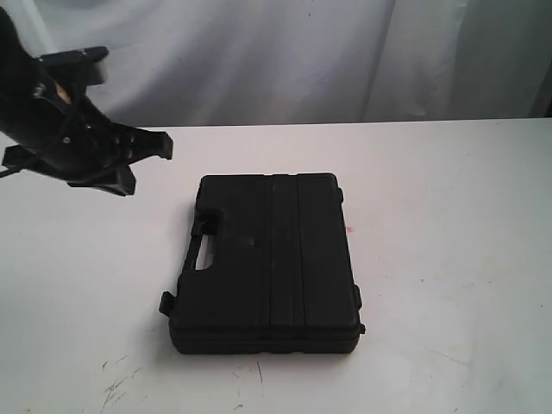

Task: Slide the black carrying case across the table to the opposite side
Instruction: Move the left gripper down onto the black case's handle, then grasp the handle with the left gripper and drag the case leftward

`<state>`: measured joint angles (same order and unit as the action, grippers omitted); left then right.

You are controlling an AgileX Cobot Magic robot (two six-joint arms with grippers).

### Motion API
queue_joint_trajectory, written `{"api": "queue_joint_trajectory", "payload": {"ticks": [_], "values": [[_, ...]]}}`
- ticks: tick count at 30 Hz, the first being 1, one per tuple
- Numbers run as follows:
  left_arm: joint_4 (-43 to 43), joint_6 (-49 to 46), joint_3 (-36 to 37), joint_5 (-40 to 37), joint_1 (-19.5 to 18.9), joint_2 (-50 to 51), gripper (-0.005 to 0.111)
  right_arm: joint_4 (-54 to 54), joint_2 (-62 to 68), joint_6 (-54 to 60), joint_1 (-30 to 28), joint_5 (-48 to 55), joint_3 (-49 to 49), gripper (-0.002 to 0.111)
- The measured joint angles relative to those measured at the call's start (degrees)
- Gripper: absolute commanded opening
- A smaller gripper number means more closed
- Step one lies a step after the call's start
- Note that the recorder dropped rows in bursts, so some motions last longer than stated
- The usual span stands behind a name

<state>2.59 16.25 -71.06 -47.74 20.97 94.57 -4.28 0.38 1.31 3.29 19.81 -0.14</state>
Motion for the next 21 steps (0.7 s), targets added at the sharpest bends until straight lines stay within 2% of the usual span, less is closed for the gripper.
{"api": "queue_joint_trajectory", "payload": {"ticks": [2, 5, 7, 15, 21], "values": [[-0.2, 0.8, -2.1, -0.1, 1.2, 4.0, 0.012, 0.0, 0.0, 0.0, 0.0, 0.0, 0.0, 0.000], [-0.2, 1.1, -4.6, -0.3, 2.5, 8.4, 0.034, 0.0, 0.0, 0.0, 0.0, 0.0, 0.0, 0.000], [0.1, 1.1, -5.4, -0.3, 2.9, 11.0, 0.041, 0.0, 0.0, 0.0, 0.0, 0.0, 0.0, 0.000], [2.5, 1.1, -5.8, -0.2, 3.0, 17.1, 0.044, 0.0, 0.0, 0.0, 0.0, 0.0, 0.0, 0.000], [8.3, -1.3, -5.8, -0.1, 3.0, 19.9, 0.044, 0.0, 0.0, 0.0, 0.0, 0.0, 0.0, 0.000]]}}
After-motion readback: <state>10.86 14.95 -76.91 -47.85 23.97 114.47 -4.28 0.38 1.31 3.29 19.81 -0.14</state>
